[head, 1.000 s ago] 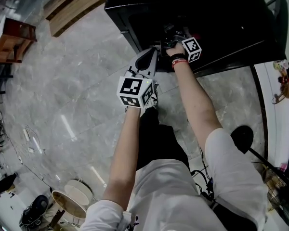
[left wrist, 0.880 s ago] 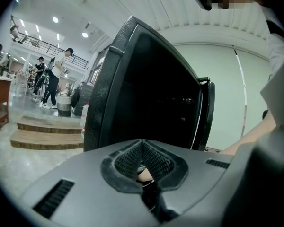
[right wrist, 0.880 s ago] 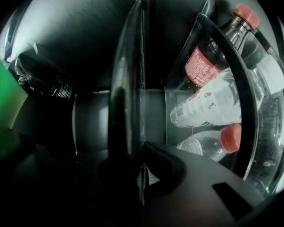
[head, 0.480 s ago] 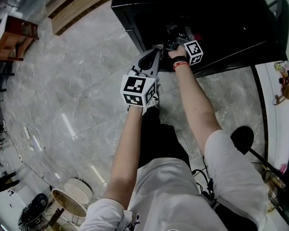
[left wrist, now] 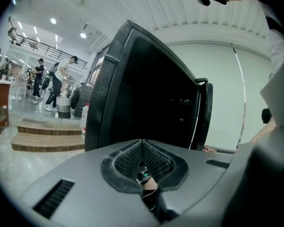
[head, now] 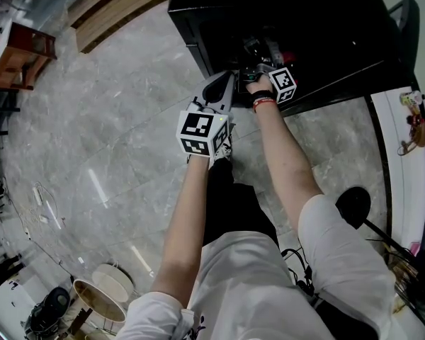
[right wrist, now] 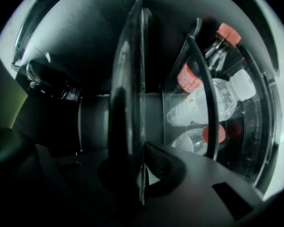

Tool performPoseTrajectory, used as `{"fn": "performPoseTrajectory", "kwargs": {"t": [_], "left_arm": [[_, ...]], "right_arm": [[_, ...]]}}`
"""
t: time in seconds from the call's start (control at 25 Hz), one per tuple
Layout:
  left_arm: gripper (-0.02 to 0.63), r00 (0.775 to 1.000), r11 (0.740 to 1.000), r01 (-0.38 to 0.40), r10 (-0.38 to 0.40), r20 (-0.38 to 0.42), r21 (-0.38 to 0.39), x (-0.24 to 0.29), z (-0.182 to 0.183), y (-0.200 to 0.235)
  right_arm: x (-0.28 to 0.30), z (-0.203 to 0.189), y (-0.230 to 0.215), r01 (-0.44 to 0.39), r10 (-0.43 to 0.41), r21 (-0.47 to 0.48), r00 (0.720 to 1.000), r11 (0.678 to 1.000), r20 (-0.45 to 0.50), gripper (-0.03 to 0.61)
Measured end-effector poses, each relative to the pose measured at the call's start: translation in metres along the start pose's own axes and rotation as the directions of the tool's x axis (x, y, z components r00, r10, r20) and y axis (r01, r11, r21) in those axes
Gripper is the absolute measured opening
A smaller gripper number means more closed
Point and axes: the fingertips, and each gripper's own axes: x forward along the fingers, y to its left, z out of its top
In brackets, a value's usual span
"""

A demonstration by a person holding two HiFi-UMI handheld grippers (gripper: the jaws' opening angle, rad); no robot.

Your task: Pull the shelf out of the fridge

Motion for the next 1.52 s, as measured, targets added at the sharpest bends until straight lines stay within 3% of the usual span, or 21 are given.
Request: {"fn": "performPoseTrajectory", "kwargs": {"t": [1.16,1.52], "left_arm": [[0.020,0.999,0.998,0.032,-0.033,0.025,0.045,-0.033,0.026,-0.033],[0.020,0.999,0.999,0.034,-0.034,0.005,0.029,-0.047,0.028,-0.045]], "right_arm": [[-0.088,-0.008,0.004,0.010,-0.010,-0.003,1.000,1.000,-0.007,0.026],[-0.111,-0.009,0.011,0.060,-0.060,0.003,0.998,0.998,-0.009,0.026]]}}
